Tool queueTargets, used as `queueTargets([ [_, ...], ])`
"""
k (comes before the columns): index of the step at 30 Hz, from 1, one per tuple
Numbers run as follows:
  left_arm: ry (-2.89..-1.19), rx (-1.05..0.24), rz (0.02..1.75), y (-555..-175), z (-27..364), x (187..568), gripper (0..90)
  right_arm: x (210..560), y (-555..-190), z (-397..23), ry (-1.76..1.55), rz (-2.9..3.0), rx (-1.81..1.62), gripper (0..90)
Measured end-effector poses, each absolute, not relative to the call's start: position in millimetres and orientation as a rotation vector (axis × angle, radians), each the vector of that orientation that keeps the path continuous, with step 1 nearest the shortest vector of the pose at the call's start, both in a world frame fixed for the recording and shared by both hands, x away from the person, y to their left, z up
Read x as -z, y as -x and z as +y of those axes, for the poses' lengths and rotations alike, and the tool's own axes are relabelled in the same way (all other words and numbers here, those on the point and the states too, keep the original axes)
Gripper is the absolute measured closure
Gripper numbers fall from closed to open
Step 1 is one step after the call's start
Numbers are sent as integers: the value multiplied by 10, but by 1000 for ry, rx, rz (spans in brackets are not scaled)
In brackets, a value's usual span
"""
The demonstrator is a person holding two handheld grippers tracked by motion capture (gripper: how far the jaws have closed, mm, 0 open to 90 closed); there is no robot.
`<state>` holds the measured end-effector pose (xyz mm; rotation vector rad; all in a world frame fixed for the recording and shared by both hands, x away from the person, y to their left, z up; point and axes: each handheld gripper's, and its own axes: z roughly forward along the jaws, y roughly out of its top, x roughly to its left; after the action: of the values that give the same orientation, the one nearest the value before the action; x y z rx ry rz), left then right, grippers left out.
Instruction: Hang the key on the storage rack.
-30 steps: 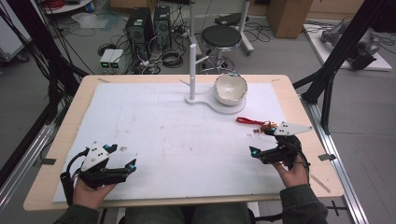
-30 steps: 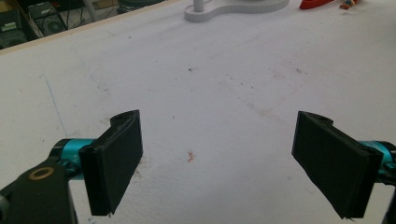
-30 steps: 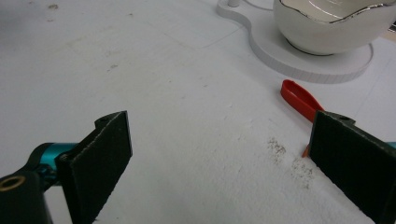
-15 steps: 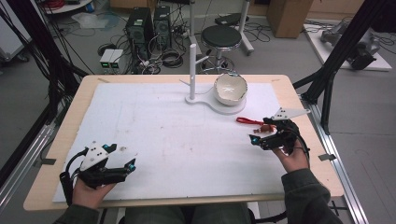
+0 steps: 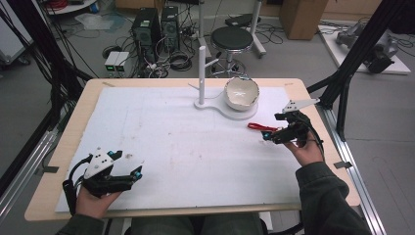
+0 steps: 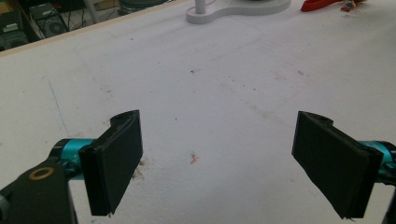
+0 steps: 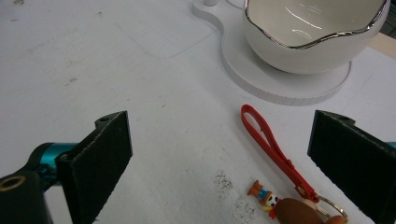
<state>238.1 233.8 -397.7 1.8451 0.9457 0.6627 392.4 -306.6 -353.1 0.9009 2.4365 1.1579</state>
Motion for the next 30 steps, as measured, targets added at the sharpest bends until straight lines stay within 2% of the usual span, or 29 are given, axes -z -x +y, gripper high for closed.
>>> queueTargets([
  [14, -1847, -657, 944, -2405, 2334, 3985, 166, 3591, -4310, -3055, -972, 2468, -1050, 72],
  [15, -1847, -658, 944, -2404, 2333, 3985, 166, 3617, -4351, -3051, -966, 2477, -1034, 153],
  [21, -1844, -658, 947, -2404, 2338, 3985, 166, 3708, -4441, -3036, -972, 2505, -966, 176],
  [23, -1843, -659, 946, -2407, 2337, 3986, 166, 3762, -4492, -3040, -967, 2529, -929, 228],
  [29, -1841, -657, 949, -2406, 2338, 3984, 166, 3856, -4569, -3062, -1007, 2568, -863, 282],
  [30, -1845, -659, 947, -2407, 2341, 3983, 166, 3877, -4591, -3069, -987, 2580, -852, 320],
])
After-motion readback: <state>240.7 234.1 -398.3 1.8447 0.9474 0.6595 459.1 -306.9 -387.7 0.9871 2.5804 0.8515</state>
